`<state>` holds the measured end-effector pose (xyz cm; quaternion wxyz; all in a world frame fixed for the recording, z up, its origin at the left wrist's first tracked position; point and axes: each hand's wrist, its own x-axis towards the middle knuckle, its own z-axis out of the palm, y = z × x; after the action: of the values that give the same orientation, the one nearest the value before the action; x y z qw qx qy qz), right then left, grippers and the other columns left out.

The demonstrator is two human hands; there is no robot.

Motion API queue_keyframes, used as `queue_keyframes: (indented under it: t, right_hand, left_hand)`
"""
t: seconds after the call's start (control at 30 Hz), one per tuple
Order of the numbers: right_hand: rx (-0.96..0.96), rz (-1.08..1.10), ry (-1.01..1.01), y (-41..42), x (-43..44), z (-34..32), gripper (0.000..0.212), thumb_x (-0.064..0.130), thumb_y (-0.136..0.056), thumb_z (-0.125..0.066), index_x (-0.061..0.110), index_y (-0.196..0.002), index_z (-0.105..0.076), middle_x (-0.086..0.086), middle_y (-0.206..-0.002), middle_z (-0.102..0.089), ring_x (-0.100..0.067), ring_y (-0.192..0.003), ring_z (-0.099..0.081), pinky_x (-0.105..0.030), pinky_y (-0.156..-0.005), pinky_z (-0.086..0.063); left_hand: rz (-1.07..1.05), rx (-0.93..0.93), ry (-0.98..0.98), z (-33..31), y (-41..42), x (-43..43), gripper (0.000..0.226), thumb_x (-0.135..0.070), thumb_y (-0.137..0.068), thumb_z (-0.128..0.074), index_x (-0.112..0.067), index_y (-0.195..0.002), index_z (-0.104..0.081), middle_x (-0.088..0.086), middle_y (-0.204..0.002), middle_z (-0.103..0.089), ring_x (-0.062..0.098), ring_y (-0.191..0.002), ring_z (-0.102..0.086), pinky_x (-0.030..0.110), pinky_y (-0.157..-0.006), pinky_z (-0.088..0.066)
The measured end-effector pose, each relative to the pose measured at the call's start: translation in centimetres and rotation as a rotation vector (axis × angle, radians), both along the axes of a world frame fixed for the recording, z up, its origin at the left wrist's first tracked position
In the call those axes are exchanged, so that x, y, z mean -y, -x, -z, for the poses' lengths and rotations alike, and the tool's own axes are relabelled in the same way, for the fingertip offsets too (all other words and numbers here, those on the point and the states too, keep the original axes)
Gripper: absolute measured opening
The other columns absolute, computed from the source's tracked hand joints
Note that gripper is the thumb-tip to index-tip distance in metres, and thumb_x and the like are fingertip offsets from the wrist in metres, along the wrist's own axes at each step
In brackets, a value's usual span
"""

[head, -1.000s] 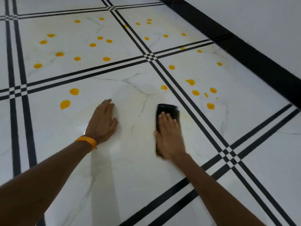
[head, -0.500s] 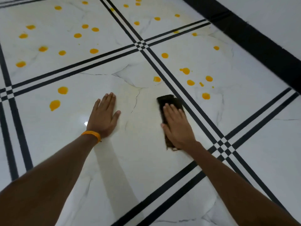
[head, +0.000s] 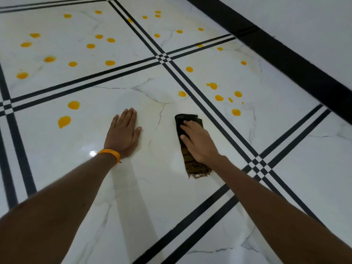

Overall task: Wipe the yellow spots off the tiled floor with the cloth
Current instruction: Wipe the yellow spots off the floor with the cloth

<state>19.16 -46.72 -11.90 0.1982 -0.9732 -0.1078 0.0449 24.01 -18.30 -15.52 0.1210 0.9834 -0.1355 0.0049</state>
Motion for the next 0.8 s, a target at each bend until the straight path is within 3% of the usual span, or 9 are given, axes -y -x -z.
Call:
queue_keyframes:
  t: [0.07,0.17,0.3,0.4,0.5,0.63,0.67,0.73,0.8]
  right_hand:
    - [-0.013,0.069,0.042,-1.5,-0.5,-0.7,0.061,0.025,-0.100,-0.055,0.012,-0.155,-0.033,-0.013,-0.161,-0.030,-0.034,-0.148,-0.024,-0.052,-0.116,-0.033]
    - [-0.167,0.205,0.069,-3.0,-1.2,-2.1,0.078,0.028,-0.093,-0.065,0.013,-0.157,-0.025,-0.018,-0.155,-0.032,-0.039,-0.142,-0.027,-0.048,-0.110,-0.034]
    - [-0.289,0.245,0.276,-5.1,0.4,-4.4,0.065,0.046,-0.079,-0.080,0.017,-0.133,-0.057,-0.011,-0.128,-0.059,-0.033,-0.129,-0.045,-0.044,-0.101,-0.039]
    - [-0.442,0.204,0.079,-5.7,3.1,-7.2,0.052,0.033,-0.074,-0.087,0.015,-0.118,-0.065,-0.010,-0.117,-0.065,-0.030,-0.115,-0.058,-0.040,-0.094,-0.049]
    - [-0.309,0.139,-0.131,-5.2,5.6,-11.4,0.024,0.015,-0.078,-0.084,0.014,-0.095,-0.066,-0.006,-0.097,-0.065,-0.024,-0.095,-0.061,-0.026,-0.068,-0.046]
    - [-0.030,0.061,-0.191,-3.9,7.5,-15.4,0.018,0.008,-0.085,-0.075,0.015,-0.100,-0.068,-0.001,-0.089,-0.066,-0.018,-0.085,-0.062,-0.018,-0.068,-0.045]
    - [0.057,0.043,-0.186,-3.5,7.4,-15.8,0.020,0.007,-0.085,-0.074,0.016,-0.102,-0.068,-0.001,-0.090,-0.066,-0.018,-0.085,-0.061,-0.019,-0.070,-0.046]
    - [0.236,0.011,-0.137,-2.2,7.0,-15.5,0.025,0.007,-0.084,-0.072,0.017,-0.106,-0.069,-0.001,-0.094,-0.068,-0.020,-0.086,-0.061,-0.032,-0.075,-0.050]
    - [0.206,-0.051,-0.074,-0.6,6.4,-14.1,0.030,0.011,-0.083,-0.071,0.022,-0.111,-0.068,0.006,-0.103,-0.068,-0.018,-0.092,-0.061,-0.040,-0.077,-0.052]
  left_hand:
    - [0.008,-0.003,0.003,0.1,-0.1,0.1,0.069,-0.046,-0.098,-0.013,-0.008,-0.156,-0.012,0.008,-0.164,-0.013,0.021,-0.152,-0.008,0.040,-0.124,-0.005]
    - [0.000,0.006,-0.007,0.0,0.0,0.2,0.070,-0.046,-0.097,-0.013,-0.009,-0.157,-0.011,0.007,-0.164,-0.012,0.021,-0.152,-0.008,0.040,-0.124,-0.005]
    - [0.002,0.003,-0.008,-0.2,0.0,0.2,0.071,-0.048,-0.096,-0.012,-0.010,-0.157,-0.011,0.007,-0.164,-0.012,0.022,-0.152,-0.007,0.040,-0.124,-0.004]
    - [-0.001,-0.003,-0.009,-0.2,0.1,0.2,0.073,-0.049,-0.095,-0.010,-0.009,-0.157,-0.011,0.008,-0.164,-0.012,0.022,-0.152,-0.008,0.041,-0.124,-0.005]
    - [-0.003,-0.018,-0.021,-0.3,0.2,0.4,0.075,-0.050,-0.094,-0.007,-0.009,-0.157,-0.009,0.007,-0.165,-0.010,0.022,-0.152,-0.006,0.041,-0.124,-0.004]
    - [0.001,-0.048,-0.026,-0.6,0.1,0.3,0.077,-0.051,-0.092,-0.005,-0.009,-0.157,-0.006,0.007,-0.165,-0.005,0.022,-0.153,-0.002,0.040,-0.124,-0.002]
    - [-0.003,-0.053,-0.018,-0.7,0.1,0.5,0.076,-0.049,-0.092,-0.006,-0.009,-0.157,-0.007,0.007,-0.165,-0.006,0.022,-0.153,-0.003,0.041,-0.123,-0.002]
    - [-0.047,-0.042,0.003,-0.9,0.2,1.3,0.073,-0.043,-0.092,-0.015,-0.005,-0.155,-0.015,0.011,-0.164,-0.015,0.026,-0.152,-0.010,0.045,-0.123,-0.007]
    - [-0.107,-0.014,0.028,-1.3,0.1,2.5,0.069,-0.031,-0.089,-0.027,0.001,-0.150,-0.028,0.018,-0.159,-0.027,0.033,-0.149,-0.021,0.051,-0.121,-0.016]
